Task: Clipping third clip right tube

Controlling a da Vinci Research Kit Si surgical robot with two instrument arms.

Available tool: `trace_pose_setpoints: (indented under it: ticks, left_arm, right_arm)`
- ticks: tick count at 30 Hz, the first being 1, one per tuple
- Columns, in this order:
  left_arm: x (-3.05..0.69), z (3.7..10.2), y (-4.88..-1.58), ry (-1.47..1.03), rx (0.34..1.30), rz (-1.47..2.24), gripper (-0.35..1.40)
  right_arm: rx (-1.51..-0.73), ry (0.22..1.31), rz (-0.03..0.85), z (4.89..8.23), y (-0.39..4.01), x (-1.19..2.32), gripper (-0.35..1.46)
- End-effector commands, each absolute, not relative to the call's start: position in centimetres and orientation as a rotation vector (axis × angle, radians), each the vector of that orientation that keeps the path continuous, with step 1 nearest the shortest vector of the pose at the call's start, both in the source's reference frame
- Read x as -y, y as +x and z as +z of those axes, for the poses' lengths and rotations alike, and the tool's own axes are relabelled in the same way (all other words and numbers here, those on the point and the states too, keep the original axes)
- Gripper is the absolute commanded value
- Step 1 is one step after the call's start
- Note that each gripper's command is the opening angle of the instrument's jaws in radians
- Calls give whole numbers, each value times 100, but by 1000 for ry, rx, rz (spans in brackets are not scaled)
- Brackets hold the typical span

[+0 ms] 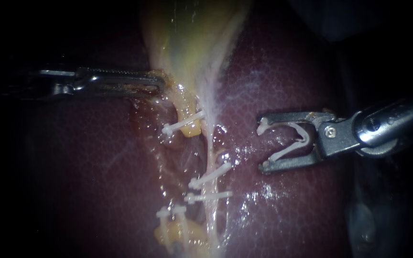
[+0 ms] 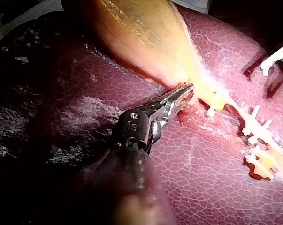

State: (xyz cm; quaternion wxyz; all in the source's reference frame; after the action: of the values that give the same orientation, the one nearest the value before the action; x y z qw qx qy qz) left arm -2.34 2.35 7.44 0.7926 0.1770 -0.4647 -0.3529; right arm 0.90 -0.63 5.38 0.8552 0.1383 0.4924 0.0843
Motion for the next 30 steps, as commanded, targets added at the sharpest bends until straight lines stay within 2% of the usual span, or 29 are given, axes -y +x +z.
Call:
trace_pose_setpoints:
  ticks: [1, 8, 17, 21, 30]
  left_arm:
    - [-235, 744, -234, 381, 999, -758, -35]
    - [-239, 727, -226, 392, 1000, -757, -35]
    - [-268, 685, -181, 370, 1005, -802, -35]
    - [-265, 688, -183, 366, 1004, -802, -35]
    - [-262, 690, -188, 362, 1004, -803, -35]
  right_arm:
    - [-1035, 291, 177, 538, 90, 63, 50]
    - [-1037, 293, 176, 538, 90, 63, 50]
    - [-1043, 300, 174, 538, 91, 63, 50]
    - [-1046, 301, 167, 539, 94, 63, 50]
    - [-1048, 370, 259, 545, 107, 62, 50]
